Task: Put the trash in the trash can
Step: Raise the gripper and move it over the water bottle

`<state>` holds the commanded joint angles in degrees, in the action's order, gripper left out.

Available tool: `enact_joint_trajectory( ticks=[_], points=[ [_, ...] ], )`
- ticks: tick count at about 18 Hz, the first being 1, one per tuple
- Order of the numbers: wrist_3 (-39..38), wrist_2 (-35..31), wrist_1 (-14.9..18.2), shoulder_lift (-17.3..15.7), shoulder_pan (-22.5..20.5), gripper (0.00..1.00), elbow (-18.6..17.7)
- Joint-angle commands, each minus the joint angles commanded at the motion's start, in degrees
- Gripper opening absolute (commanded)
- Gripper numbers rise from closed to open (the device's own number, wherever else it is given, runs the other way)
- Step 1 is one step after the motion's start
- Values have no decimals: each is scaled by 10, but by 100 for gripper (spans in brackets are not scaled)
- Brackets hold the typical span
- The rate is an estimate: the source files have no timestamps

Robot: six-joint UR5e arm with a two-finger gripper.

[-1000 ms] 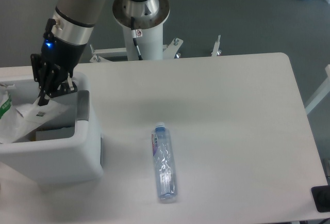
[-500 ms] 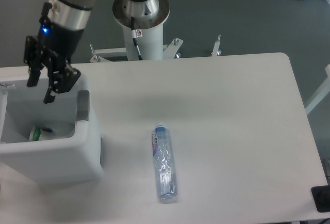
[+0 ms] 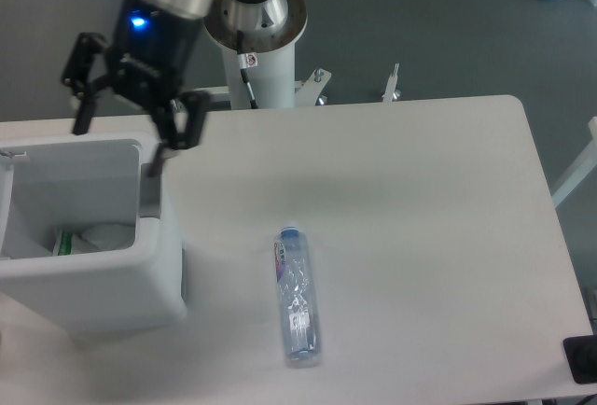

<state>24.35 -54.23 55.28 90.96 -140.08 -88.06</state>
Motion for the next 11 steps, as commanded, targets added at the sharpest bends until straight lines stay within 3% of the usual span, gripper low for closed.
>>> enact_joint_trajectory(
  ticks=[4,8,11],
  points=[
    [-17,-5,6,5,-56,99,-26],
    [-16,-35,6,18,-81,99,-82],
    [-17,-99,5,55,-80,99,-80]
  ],
)
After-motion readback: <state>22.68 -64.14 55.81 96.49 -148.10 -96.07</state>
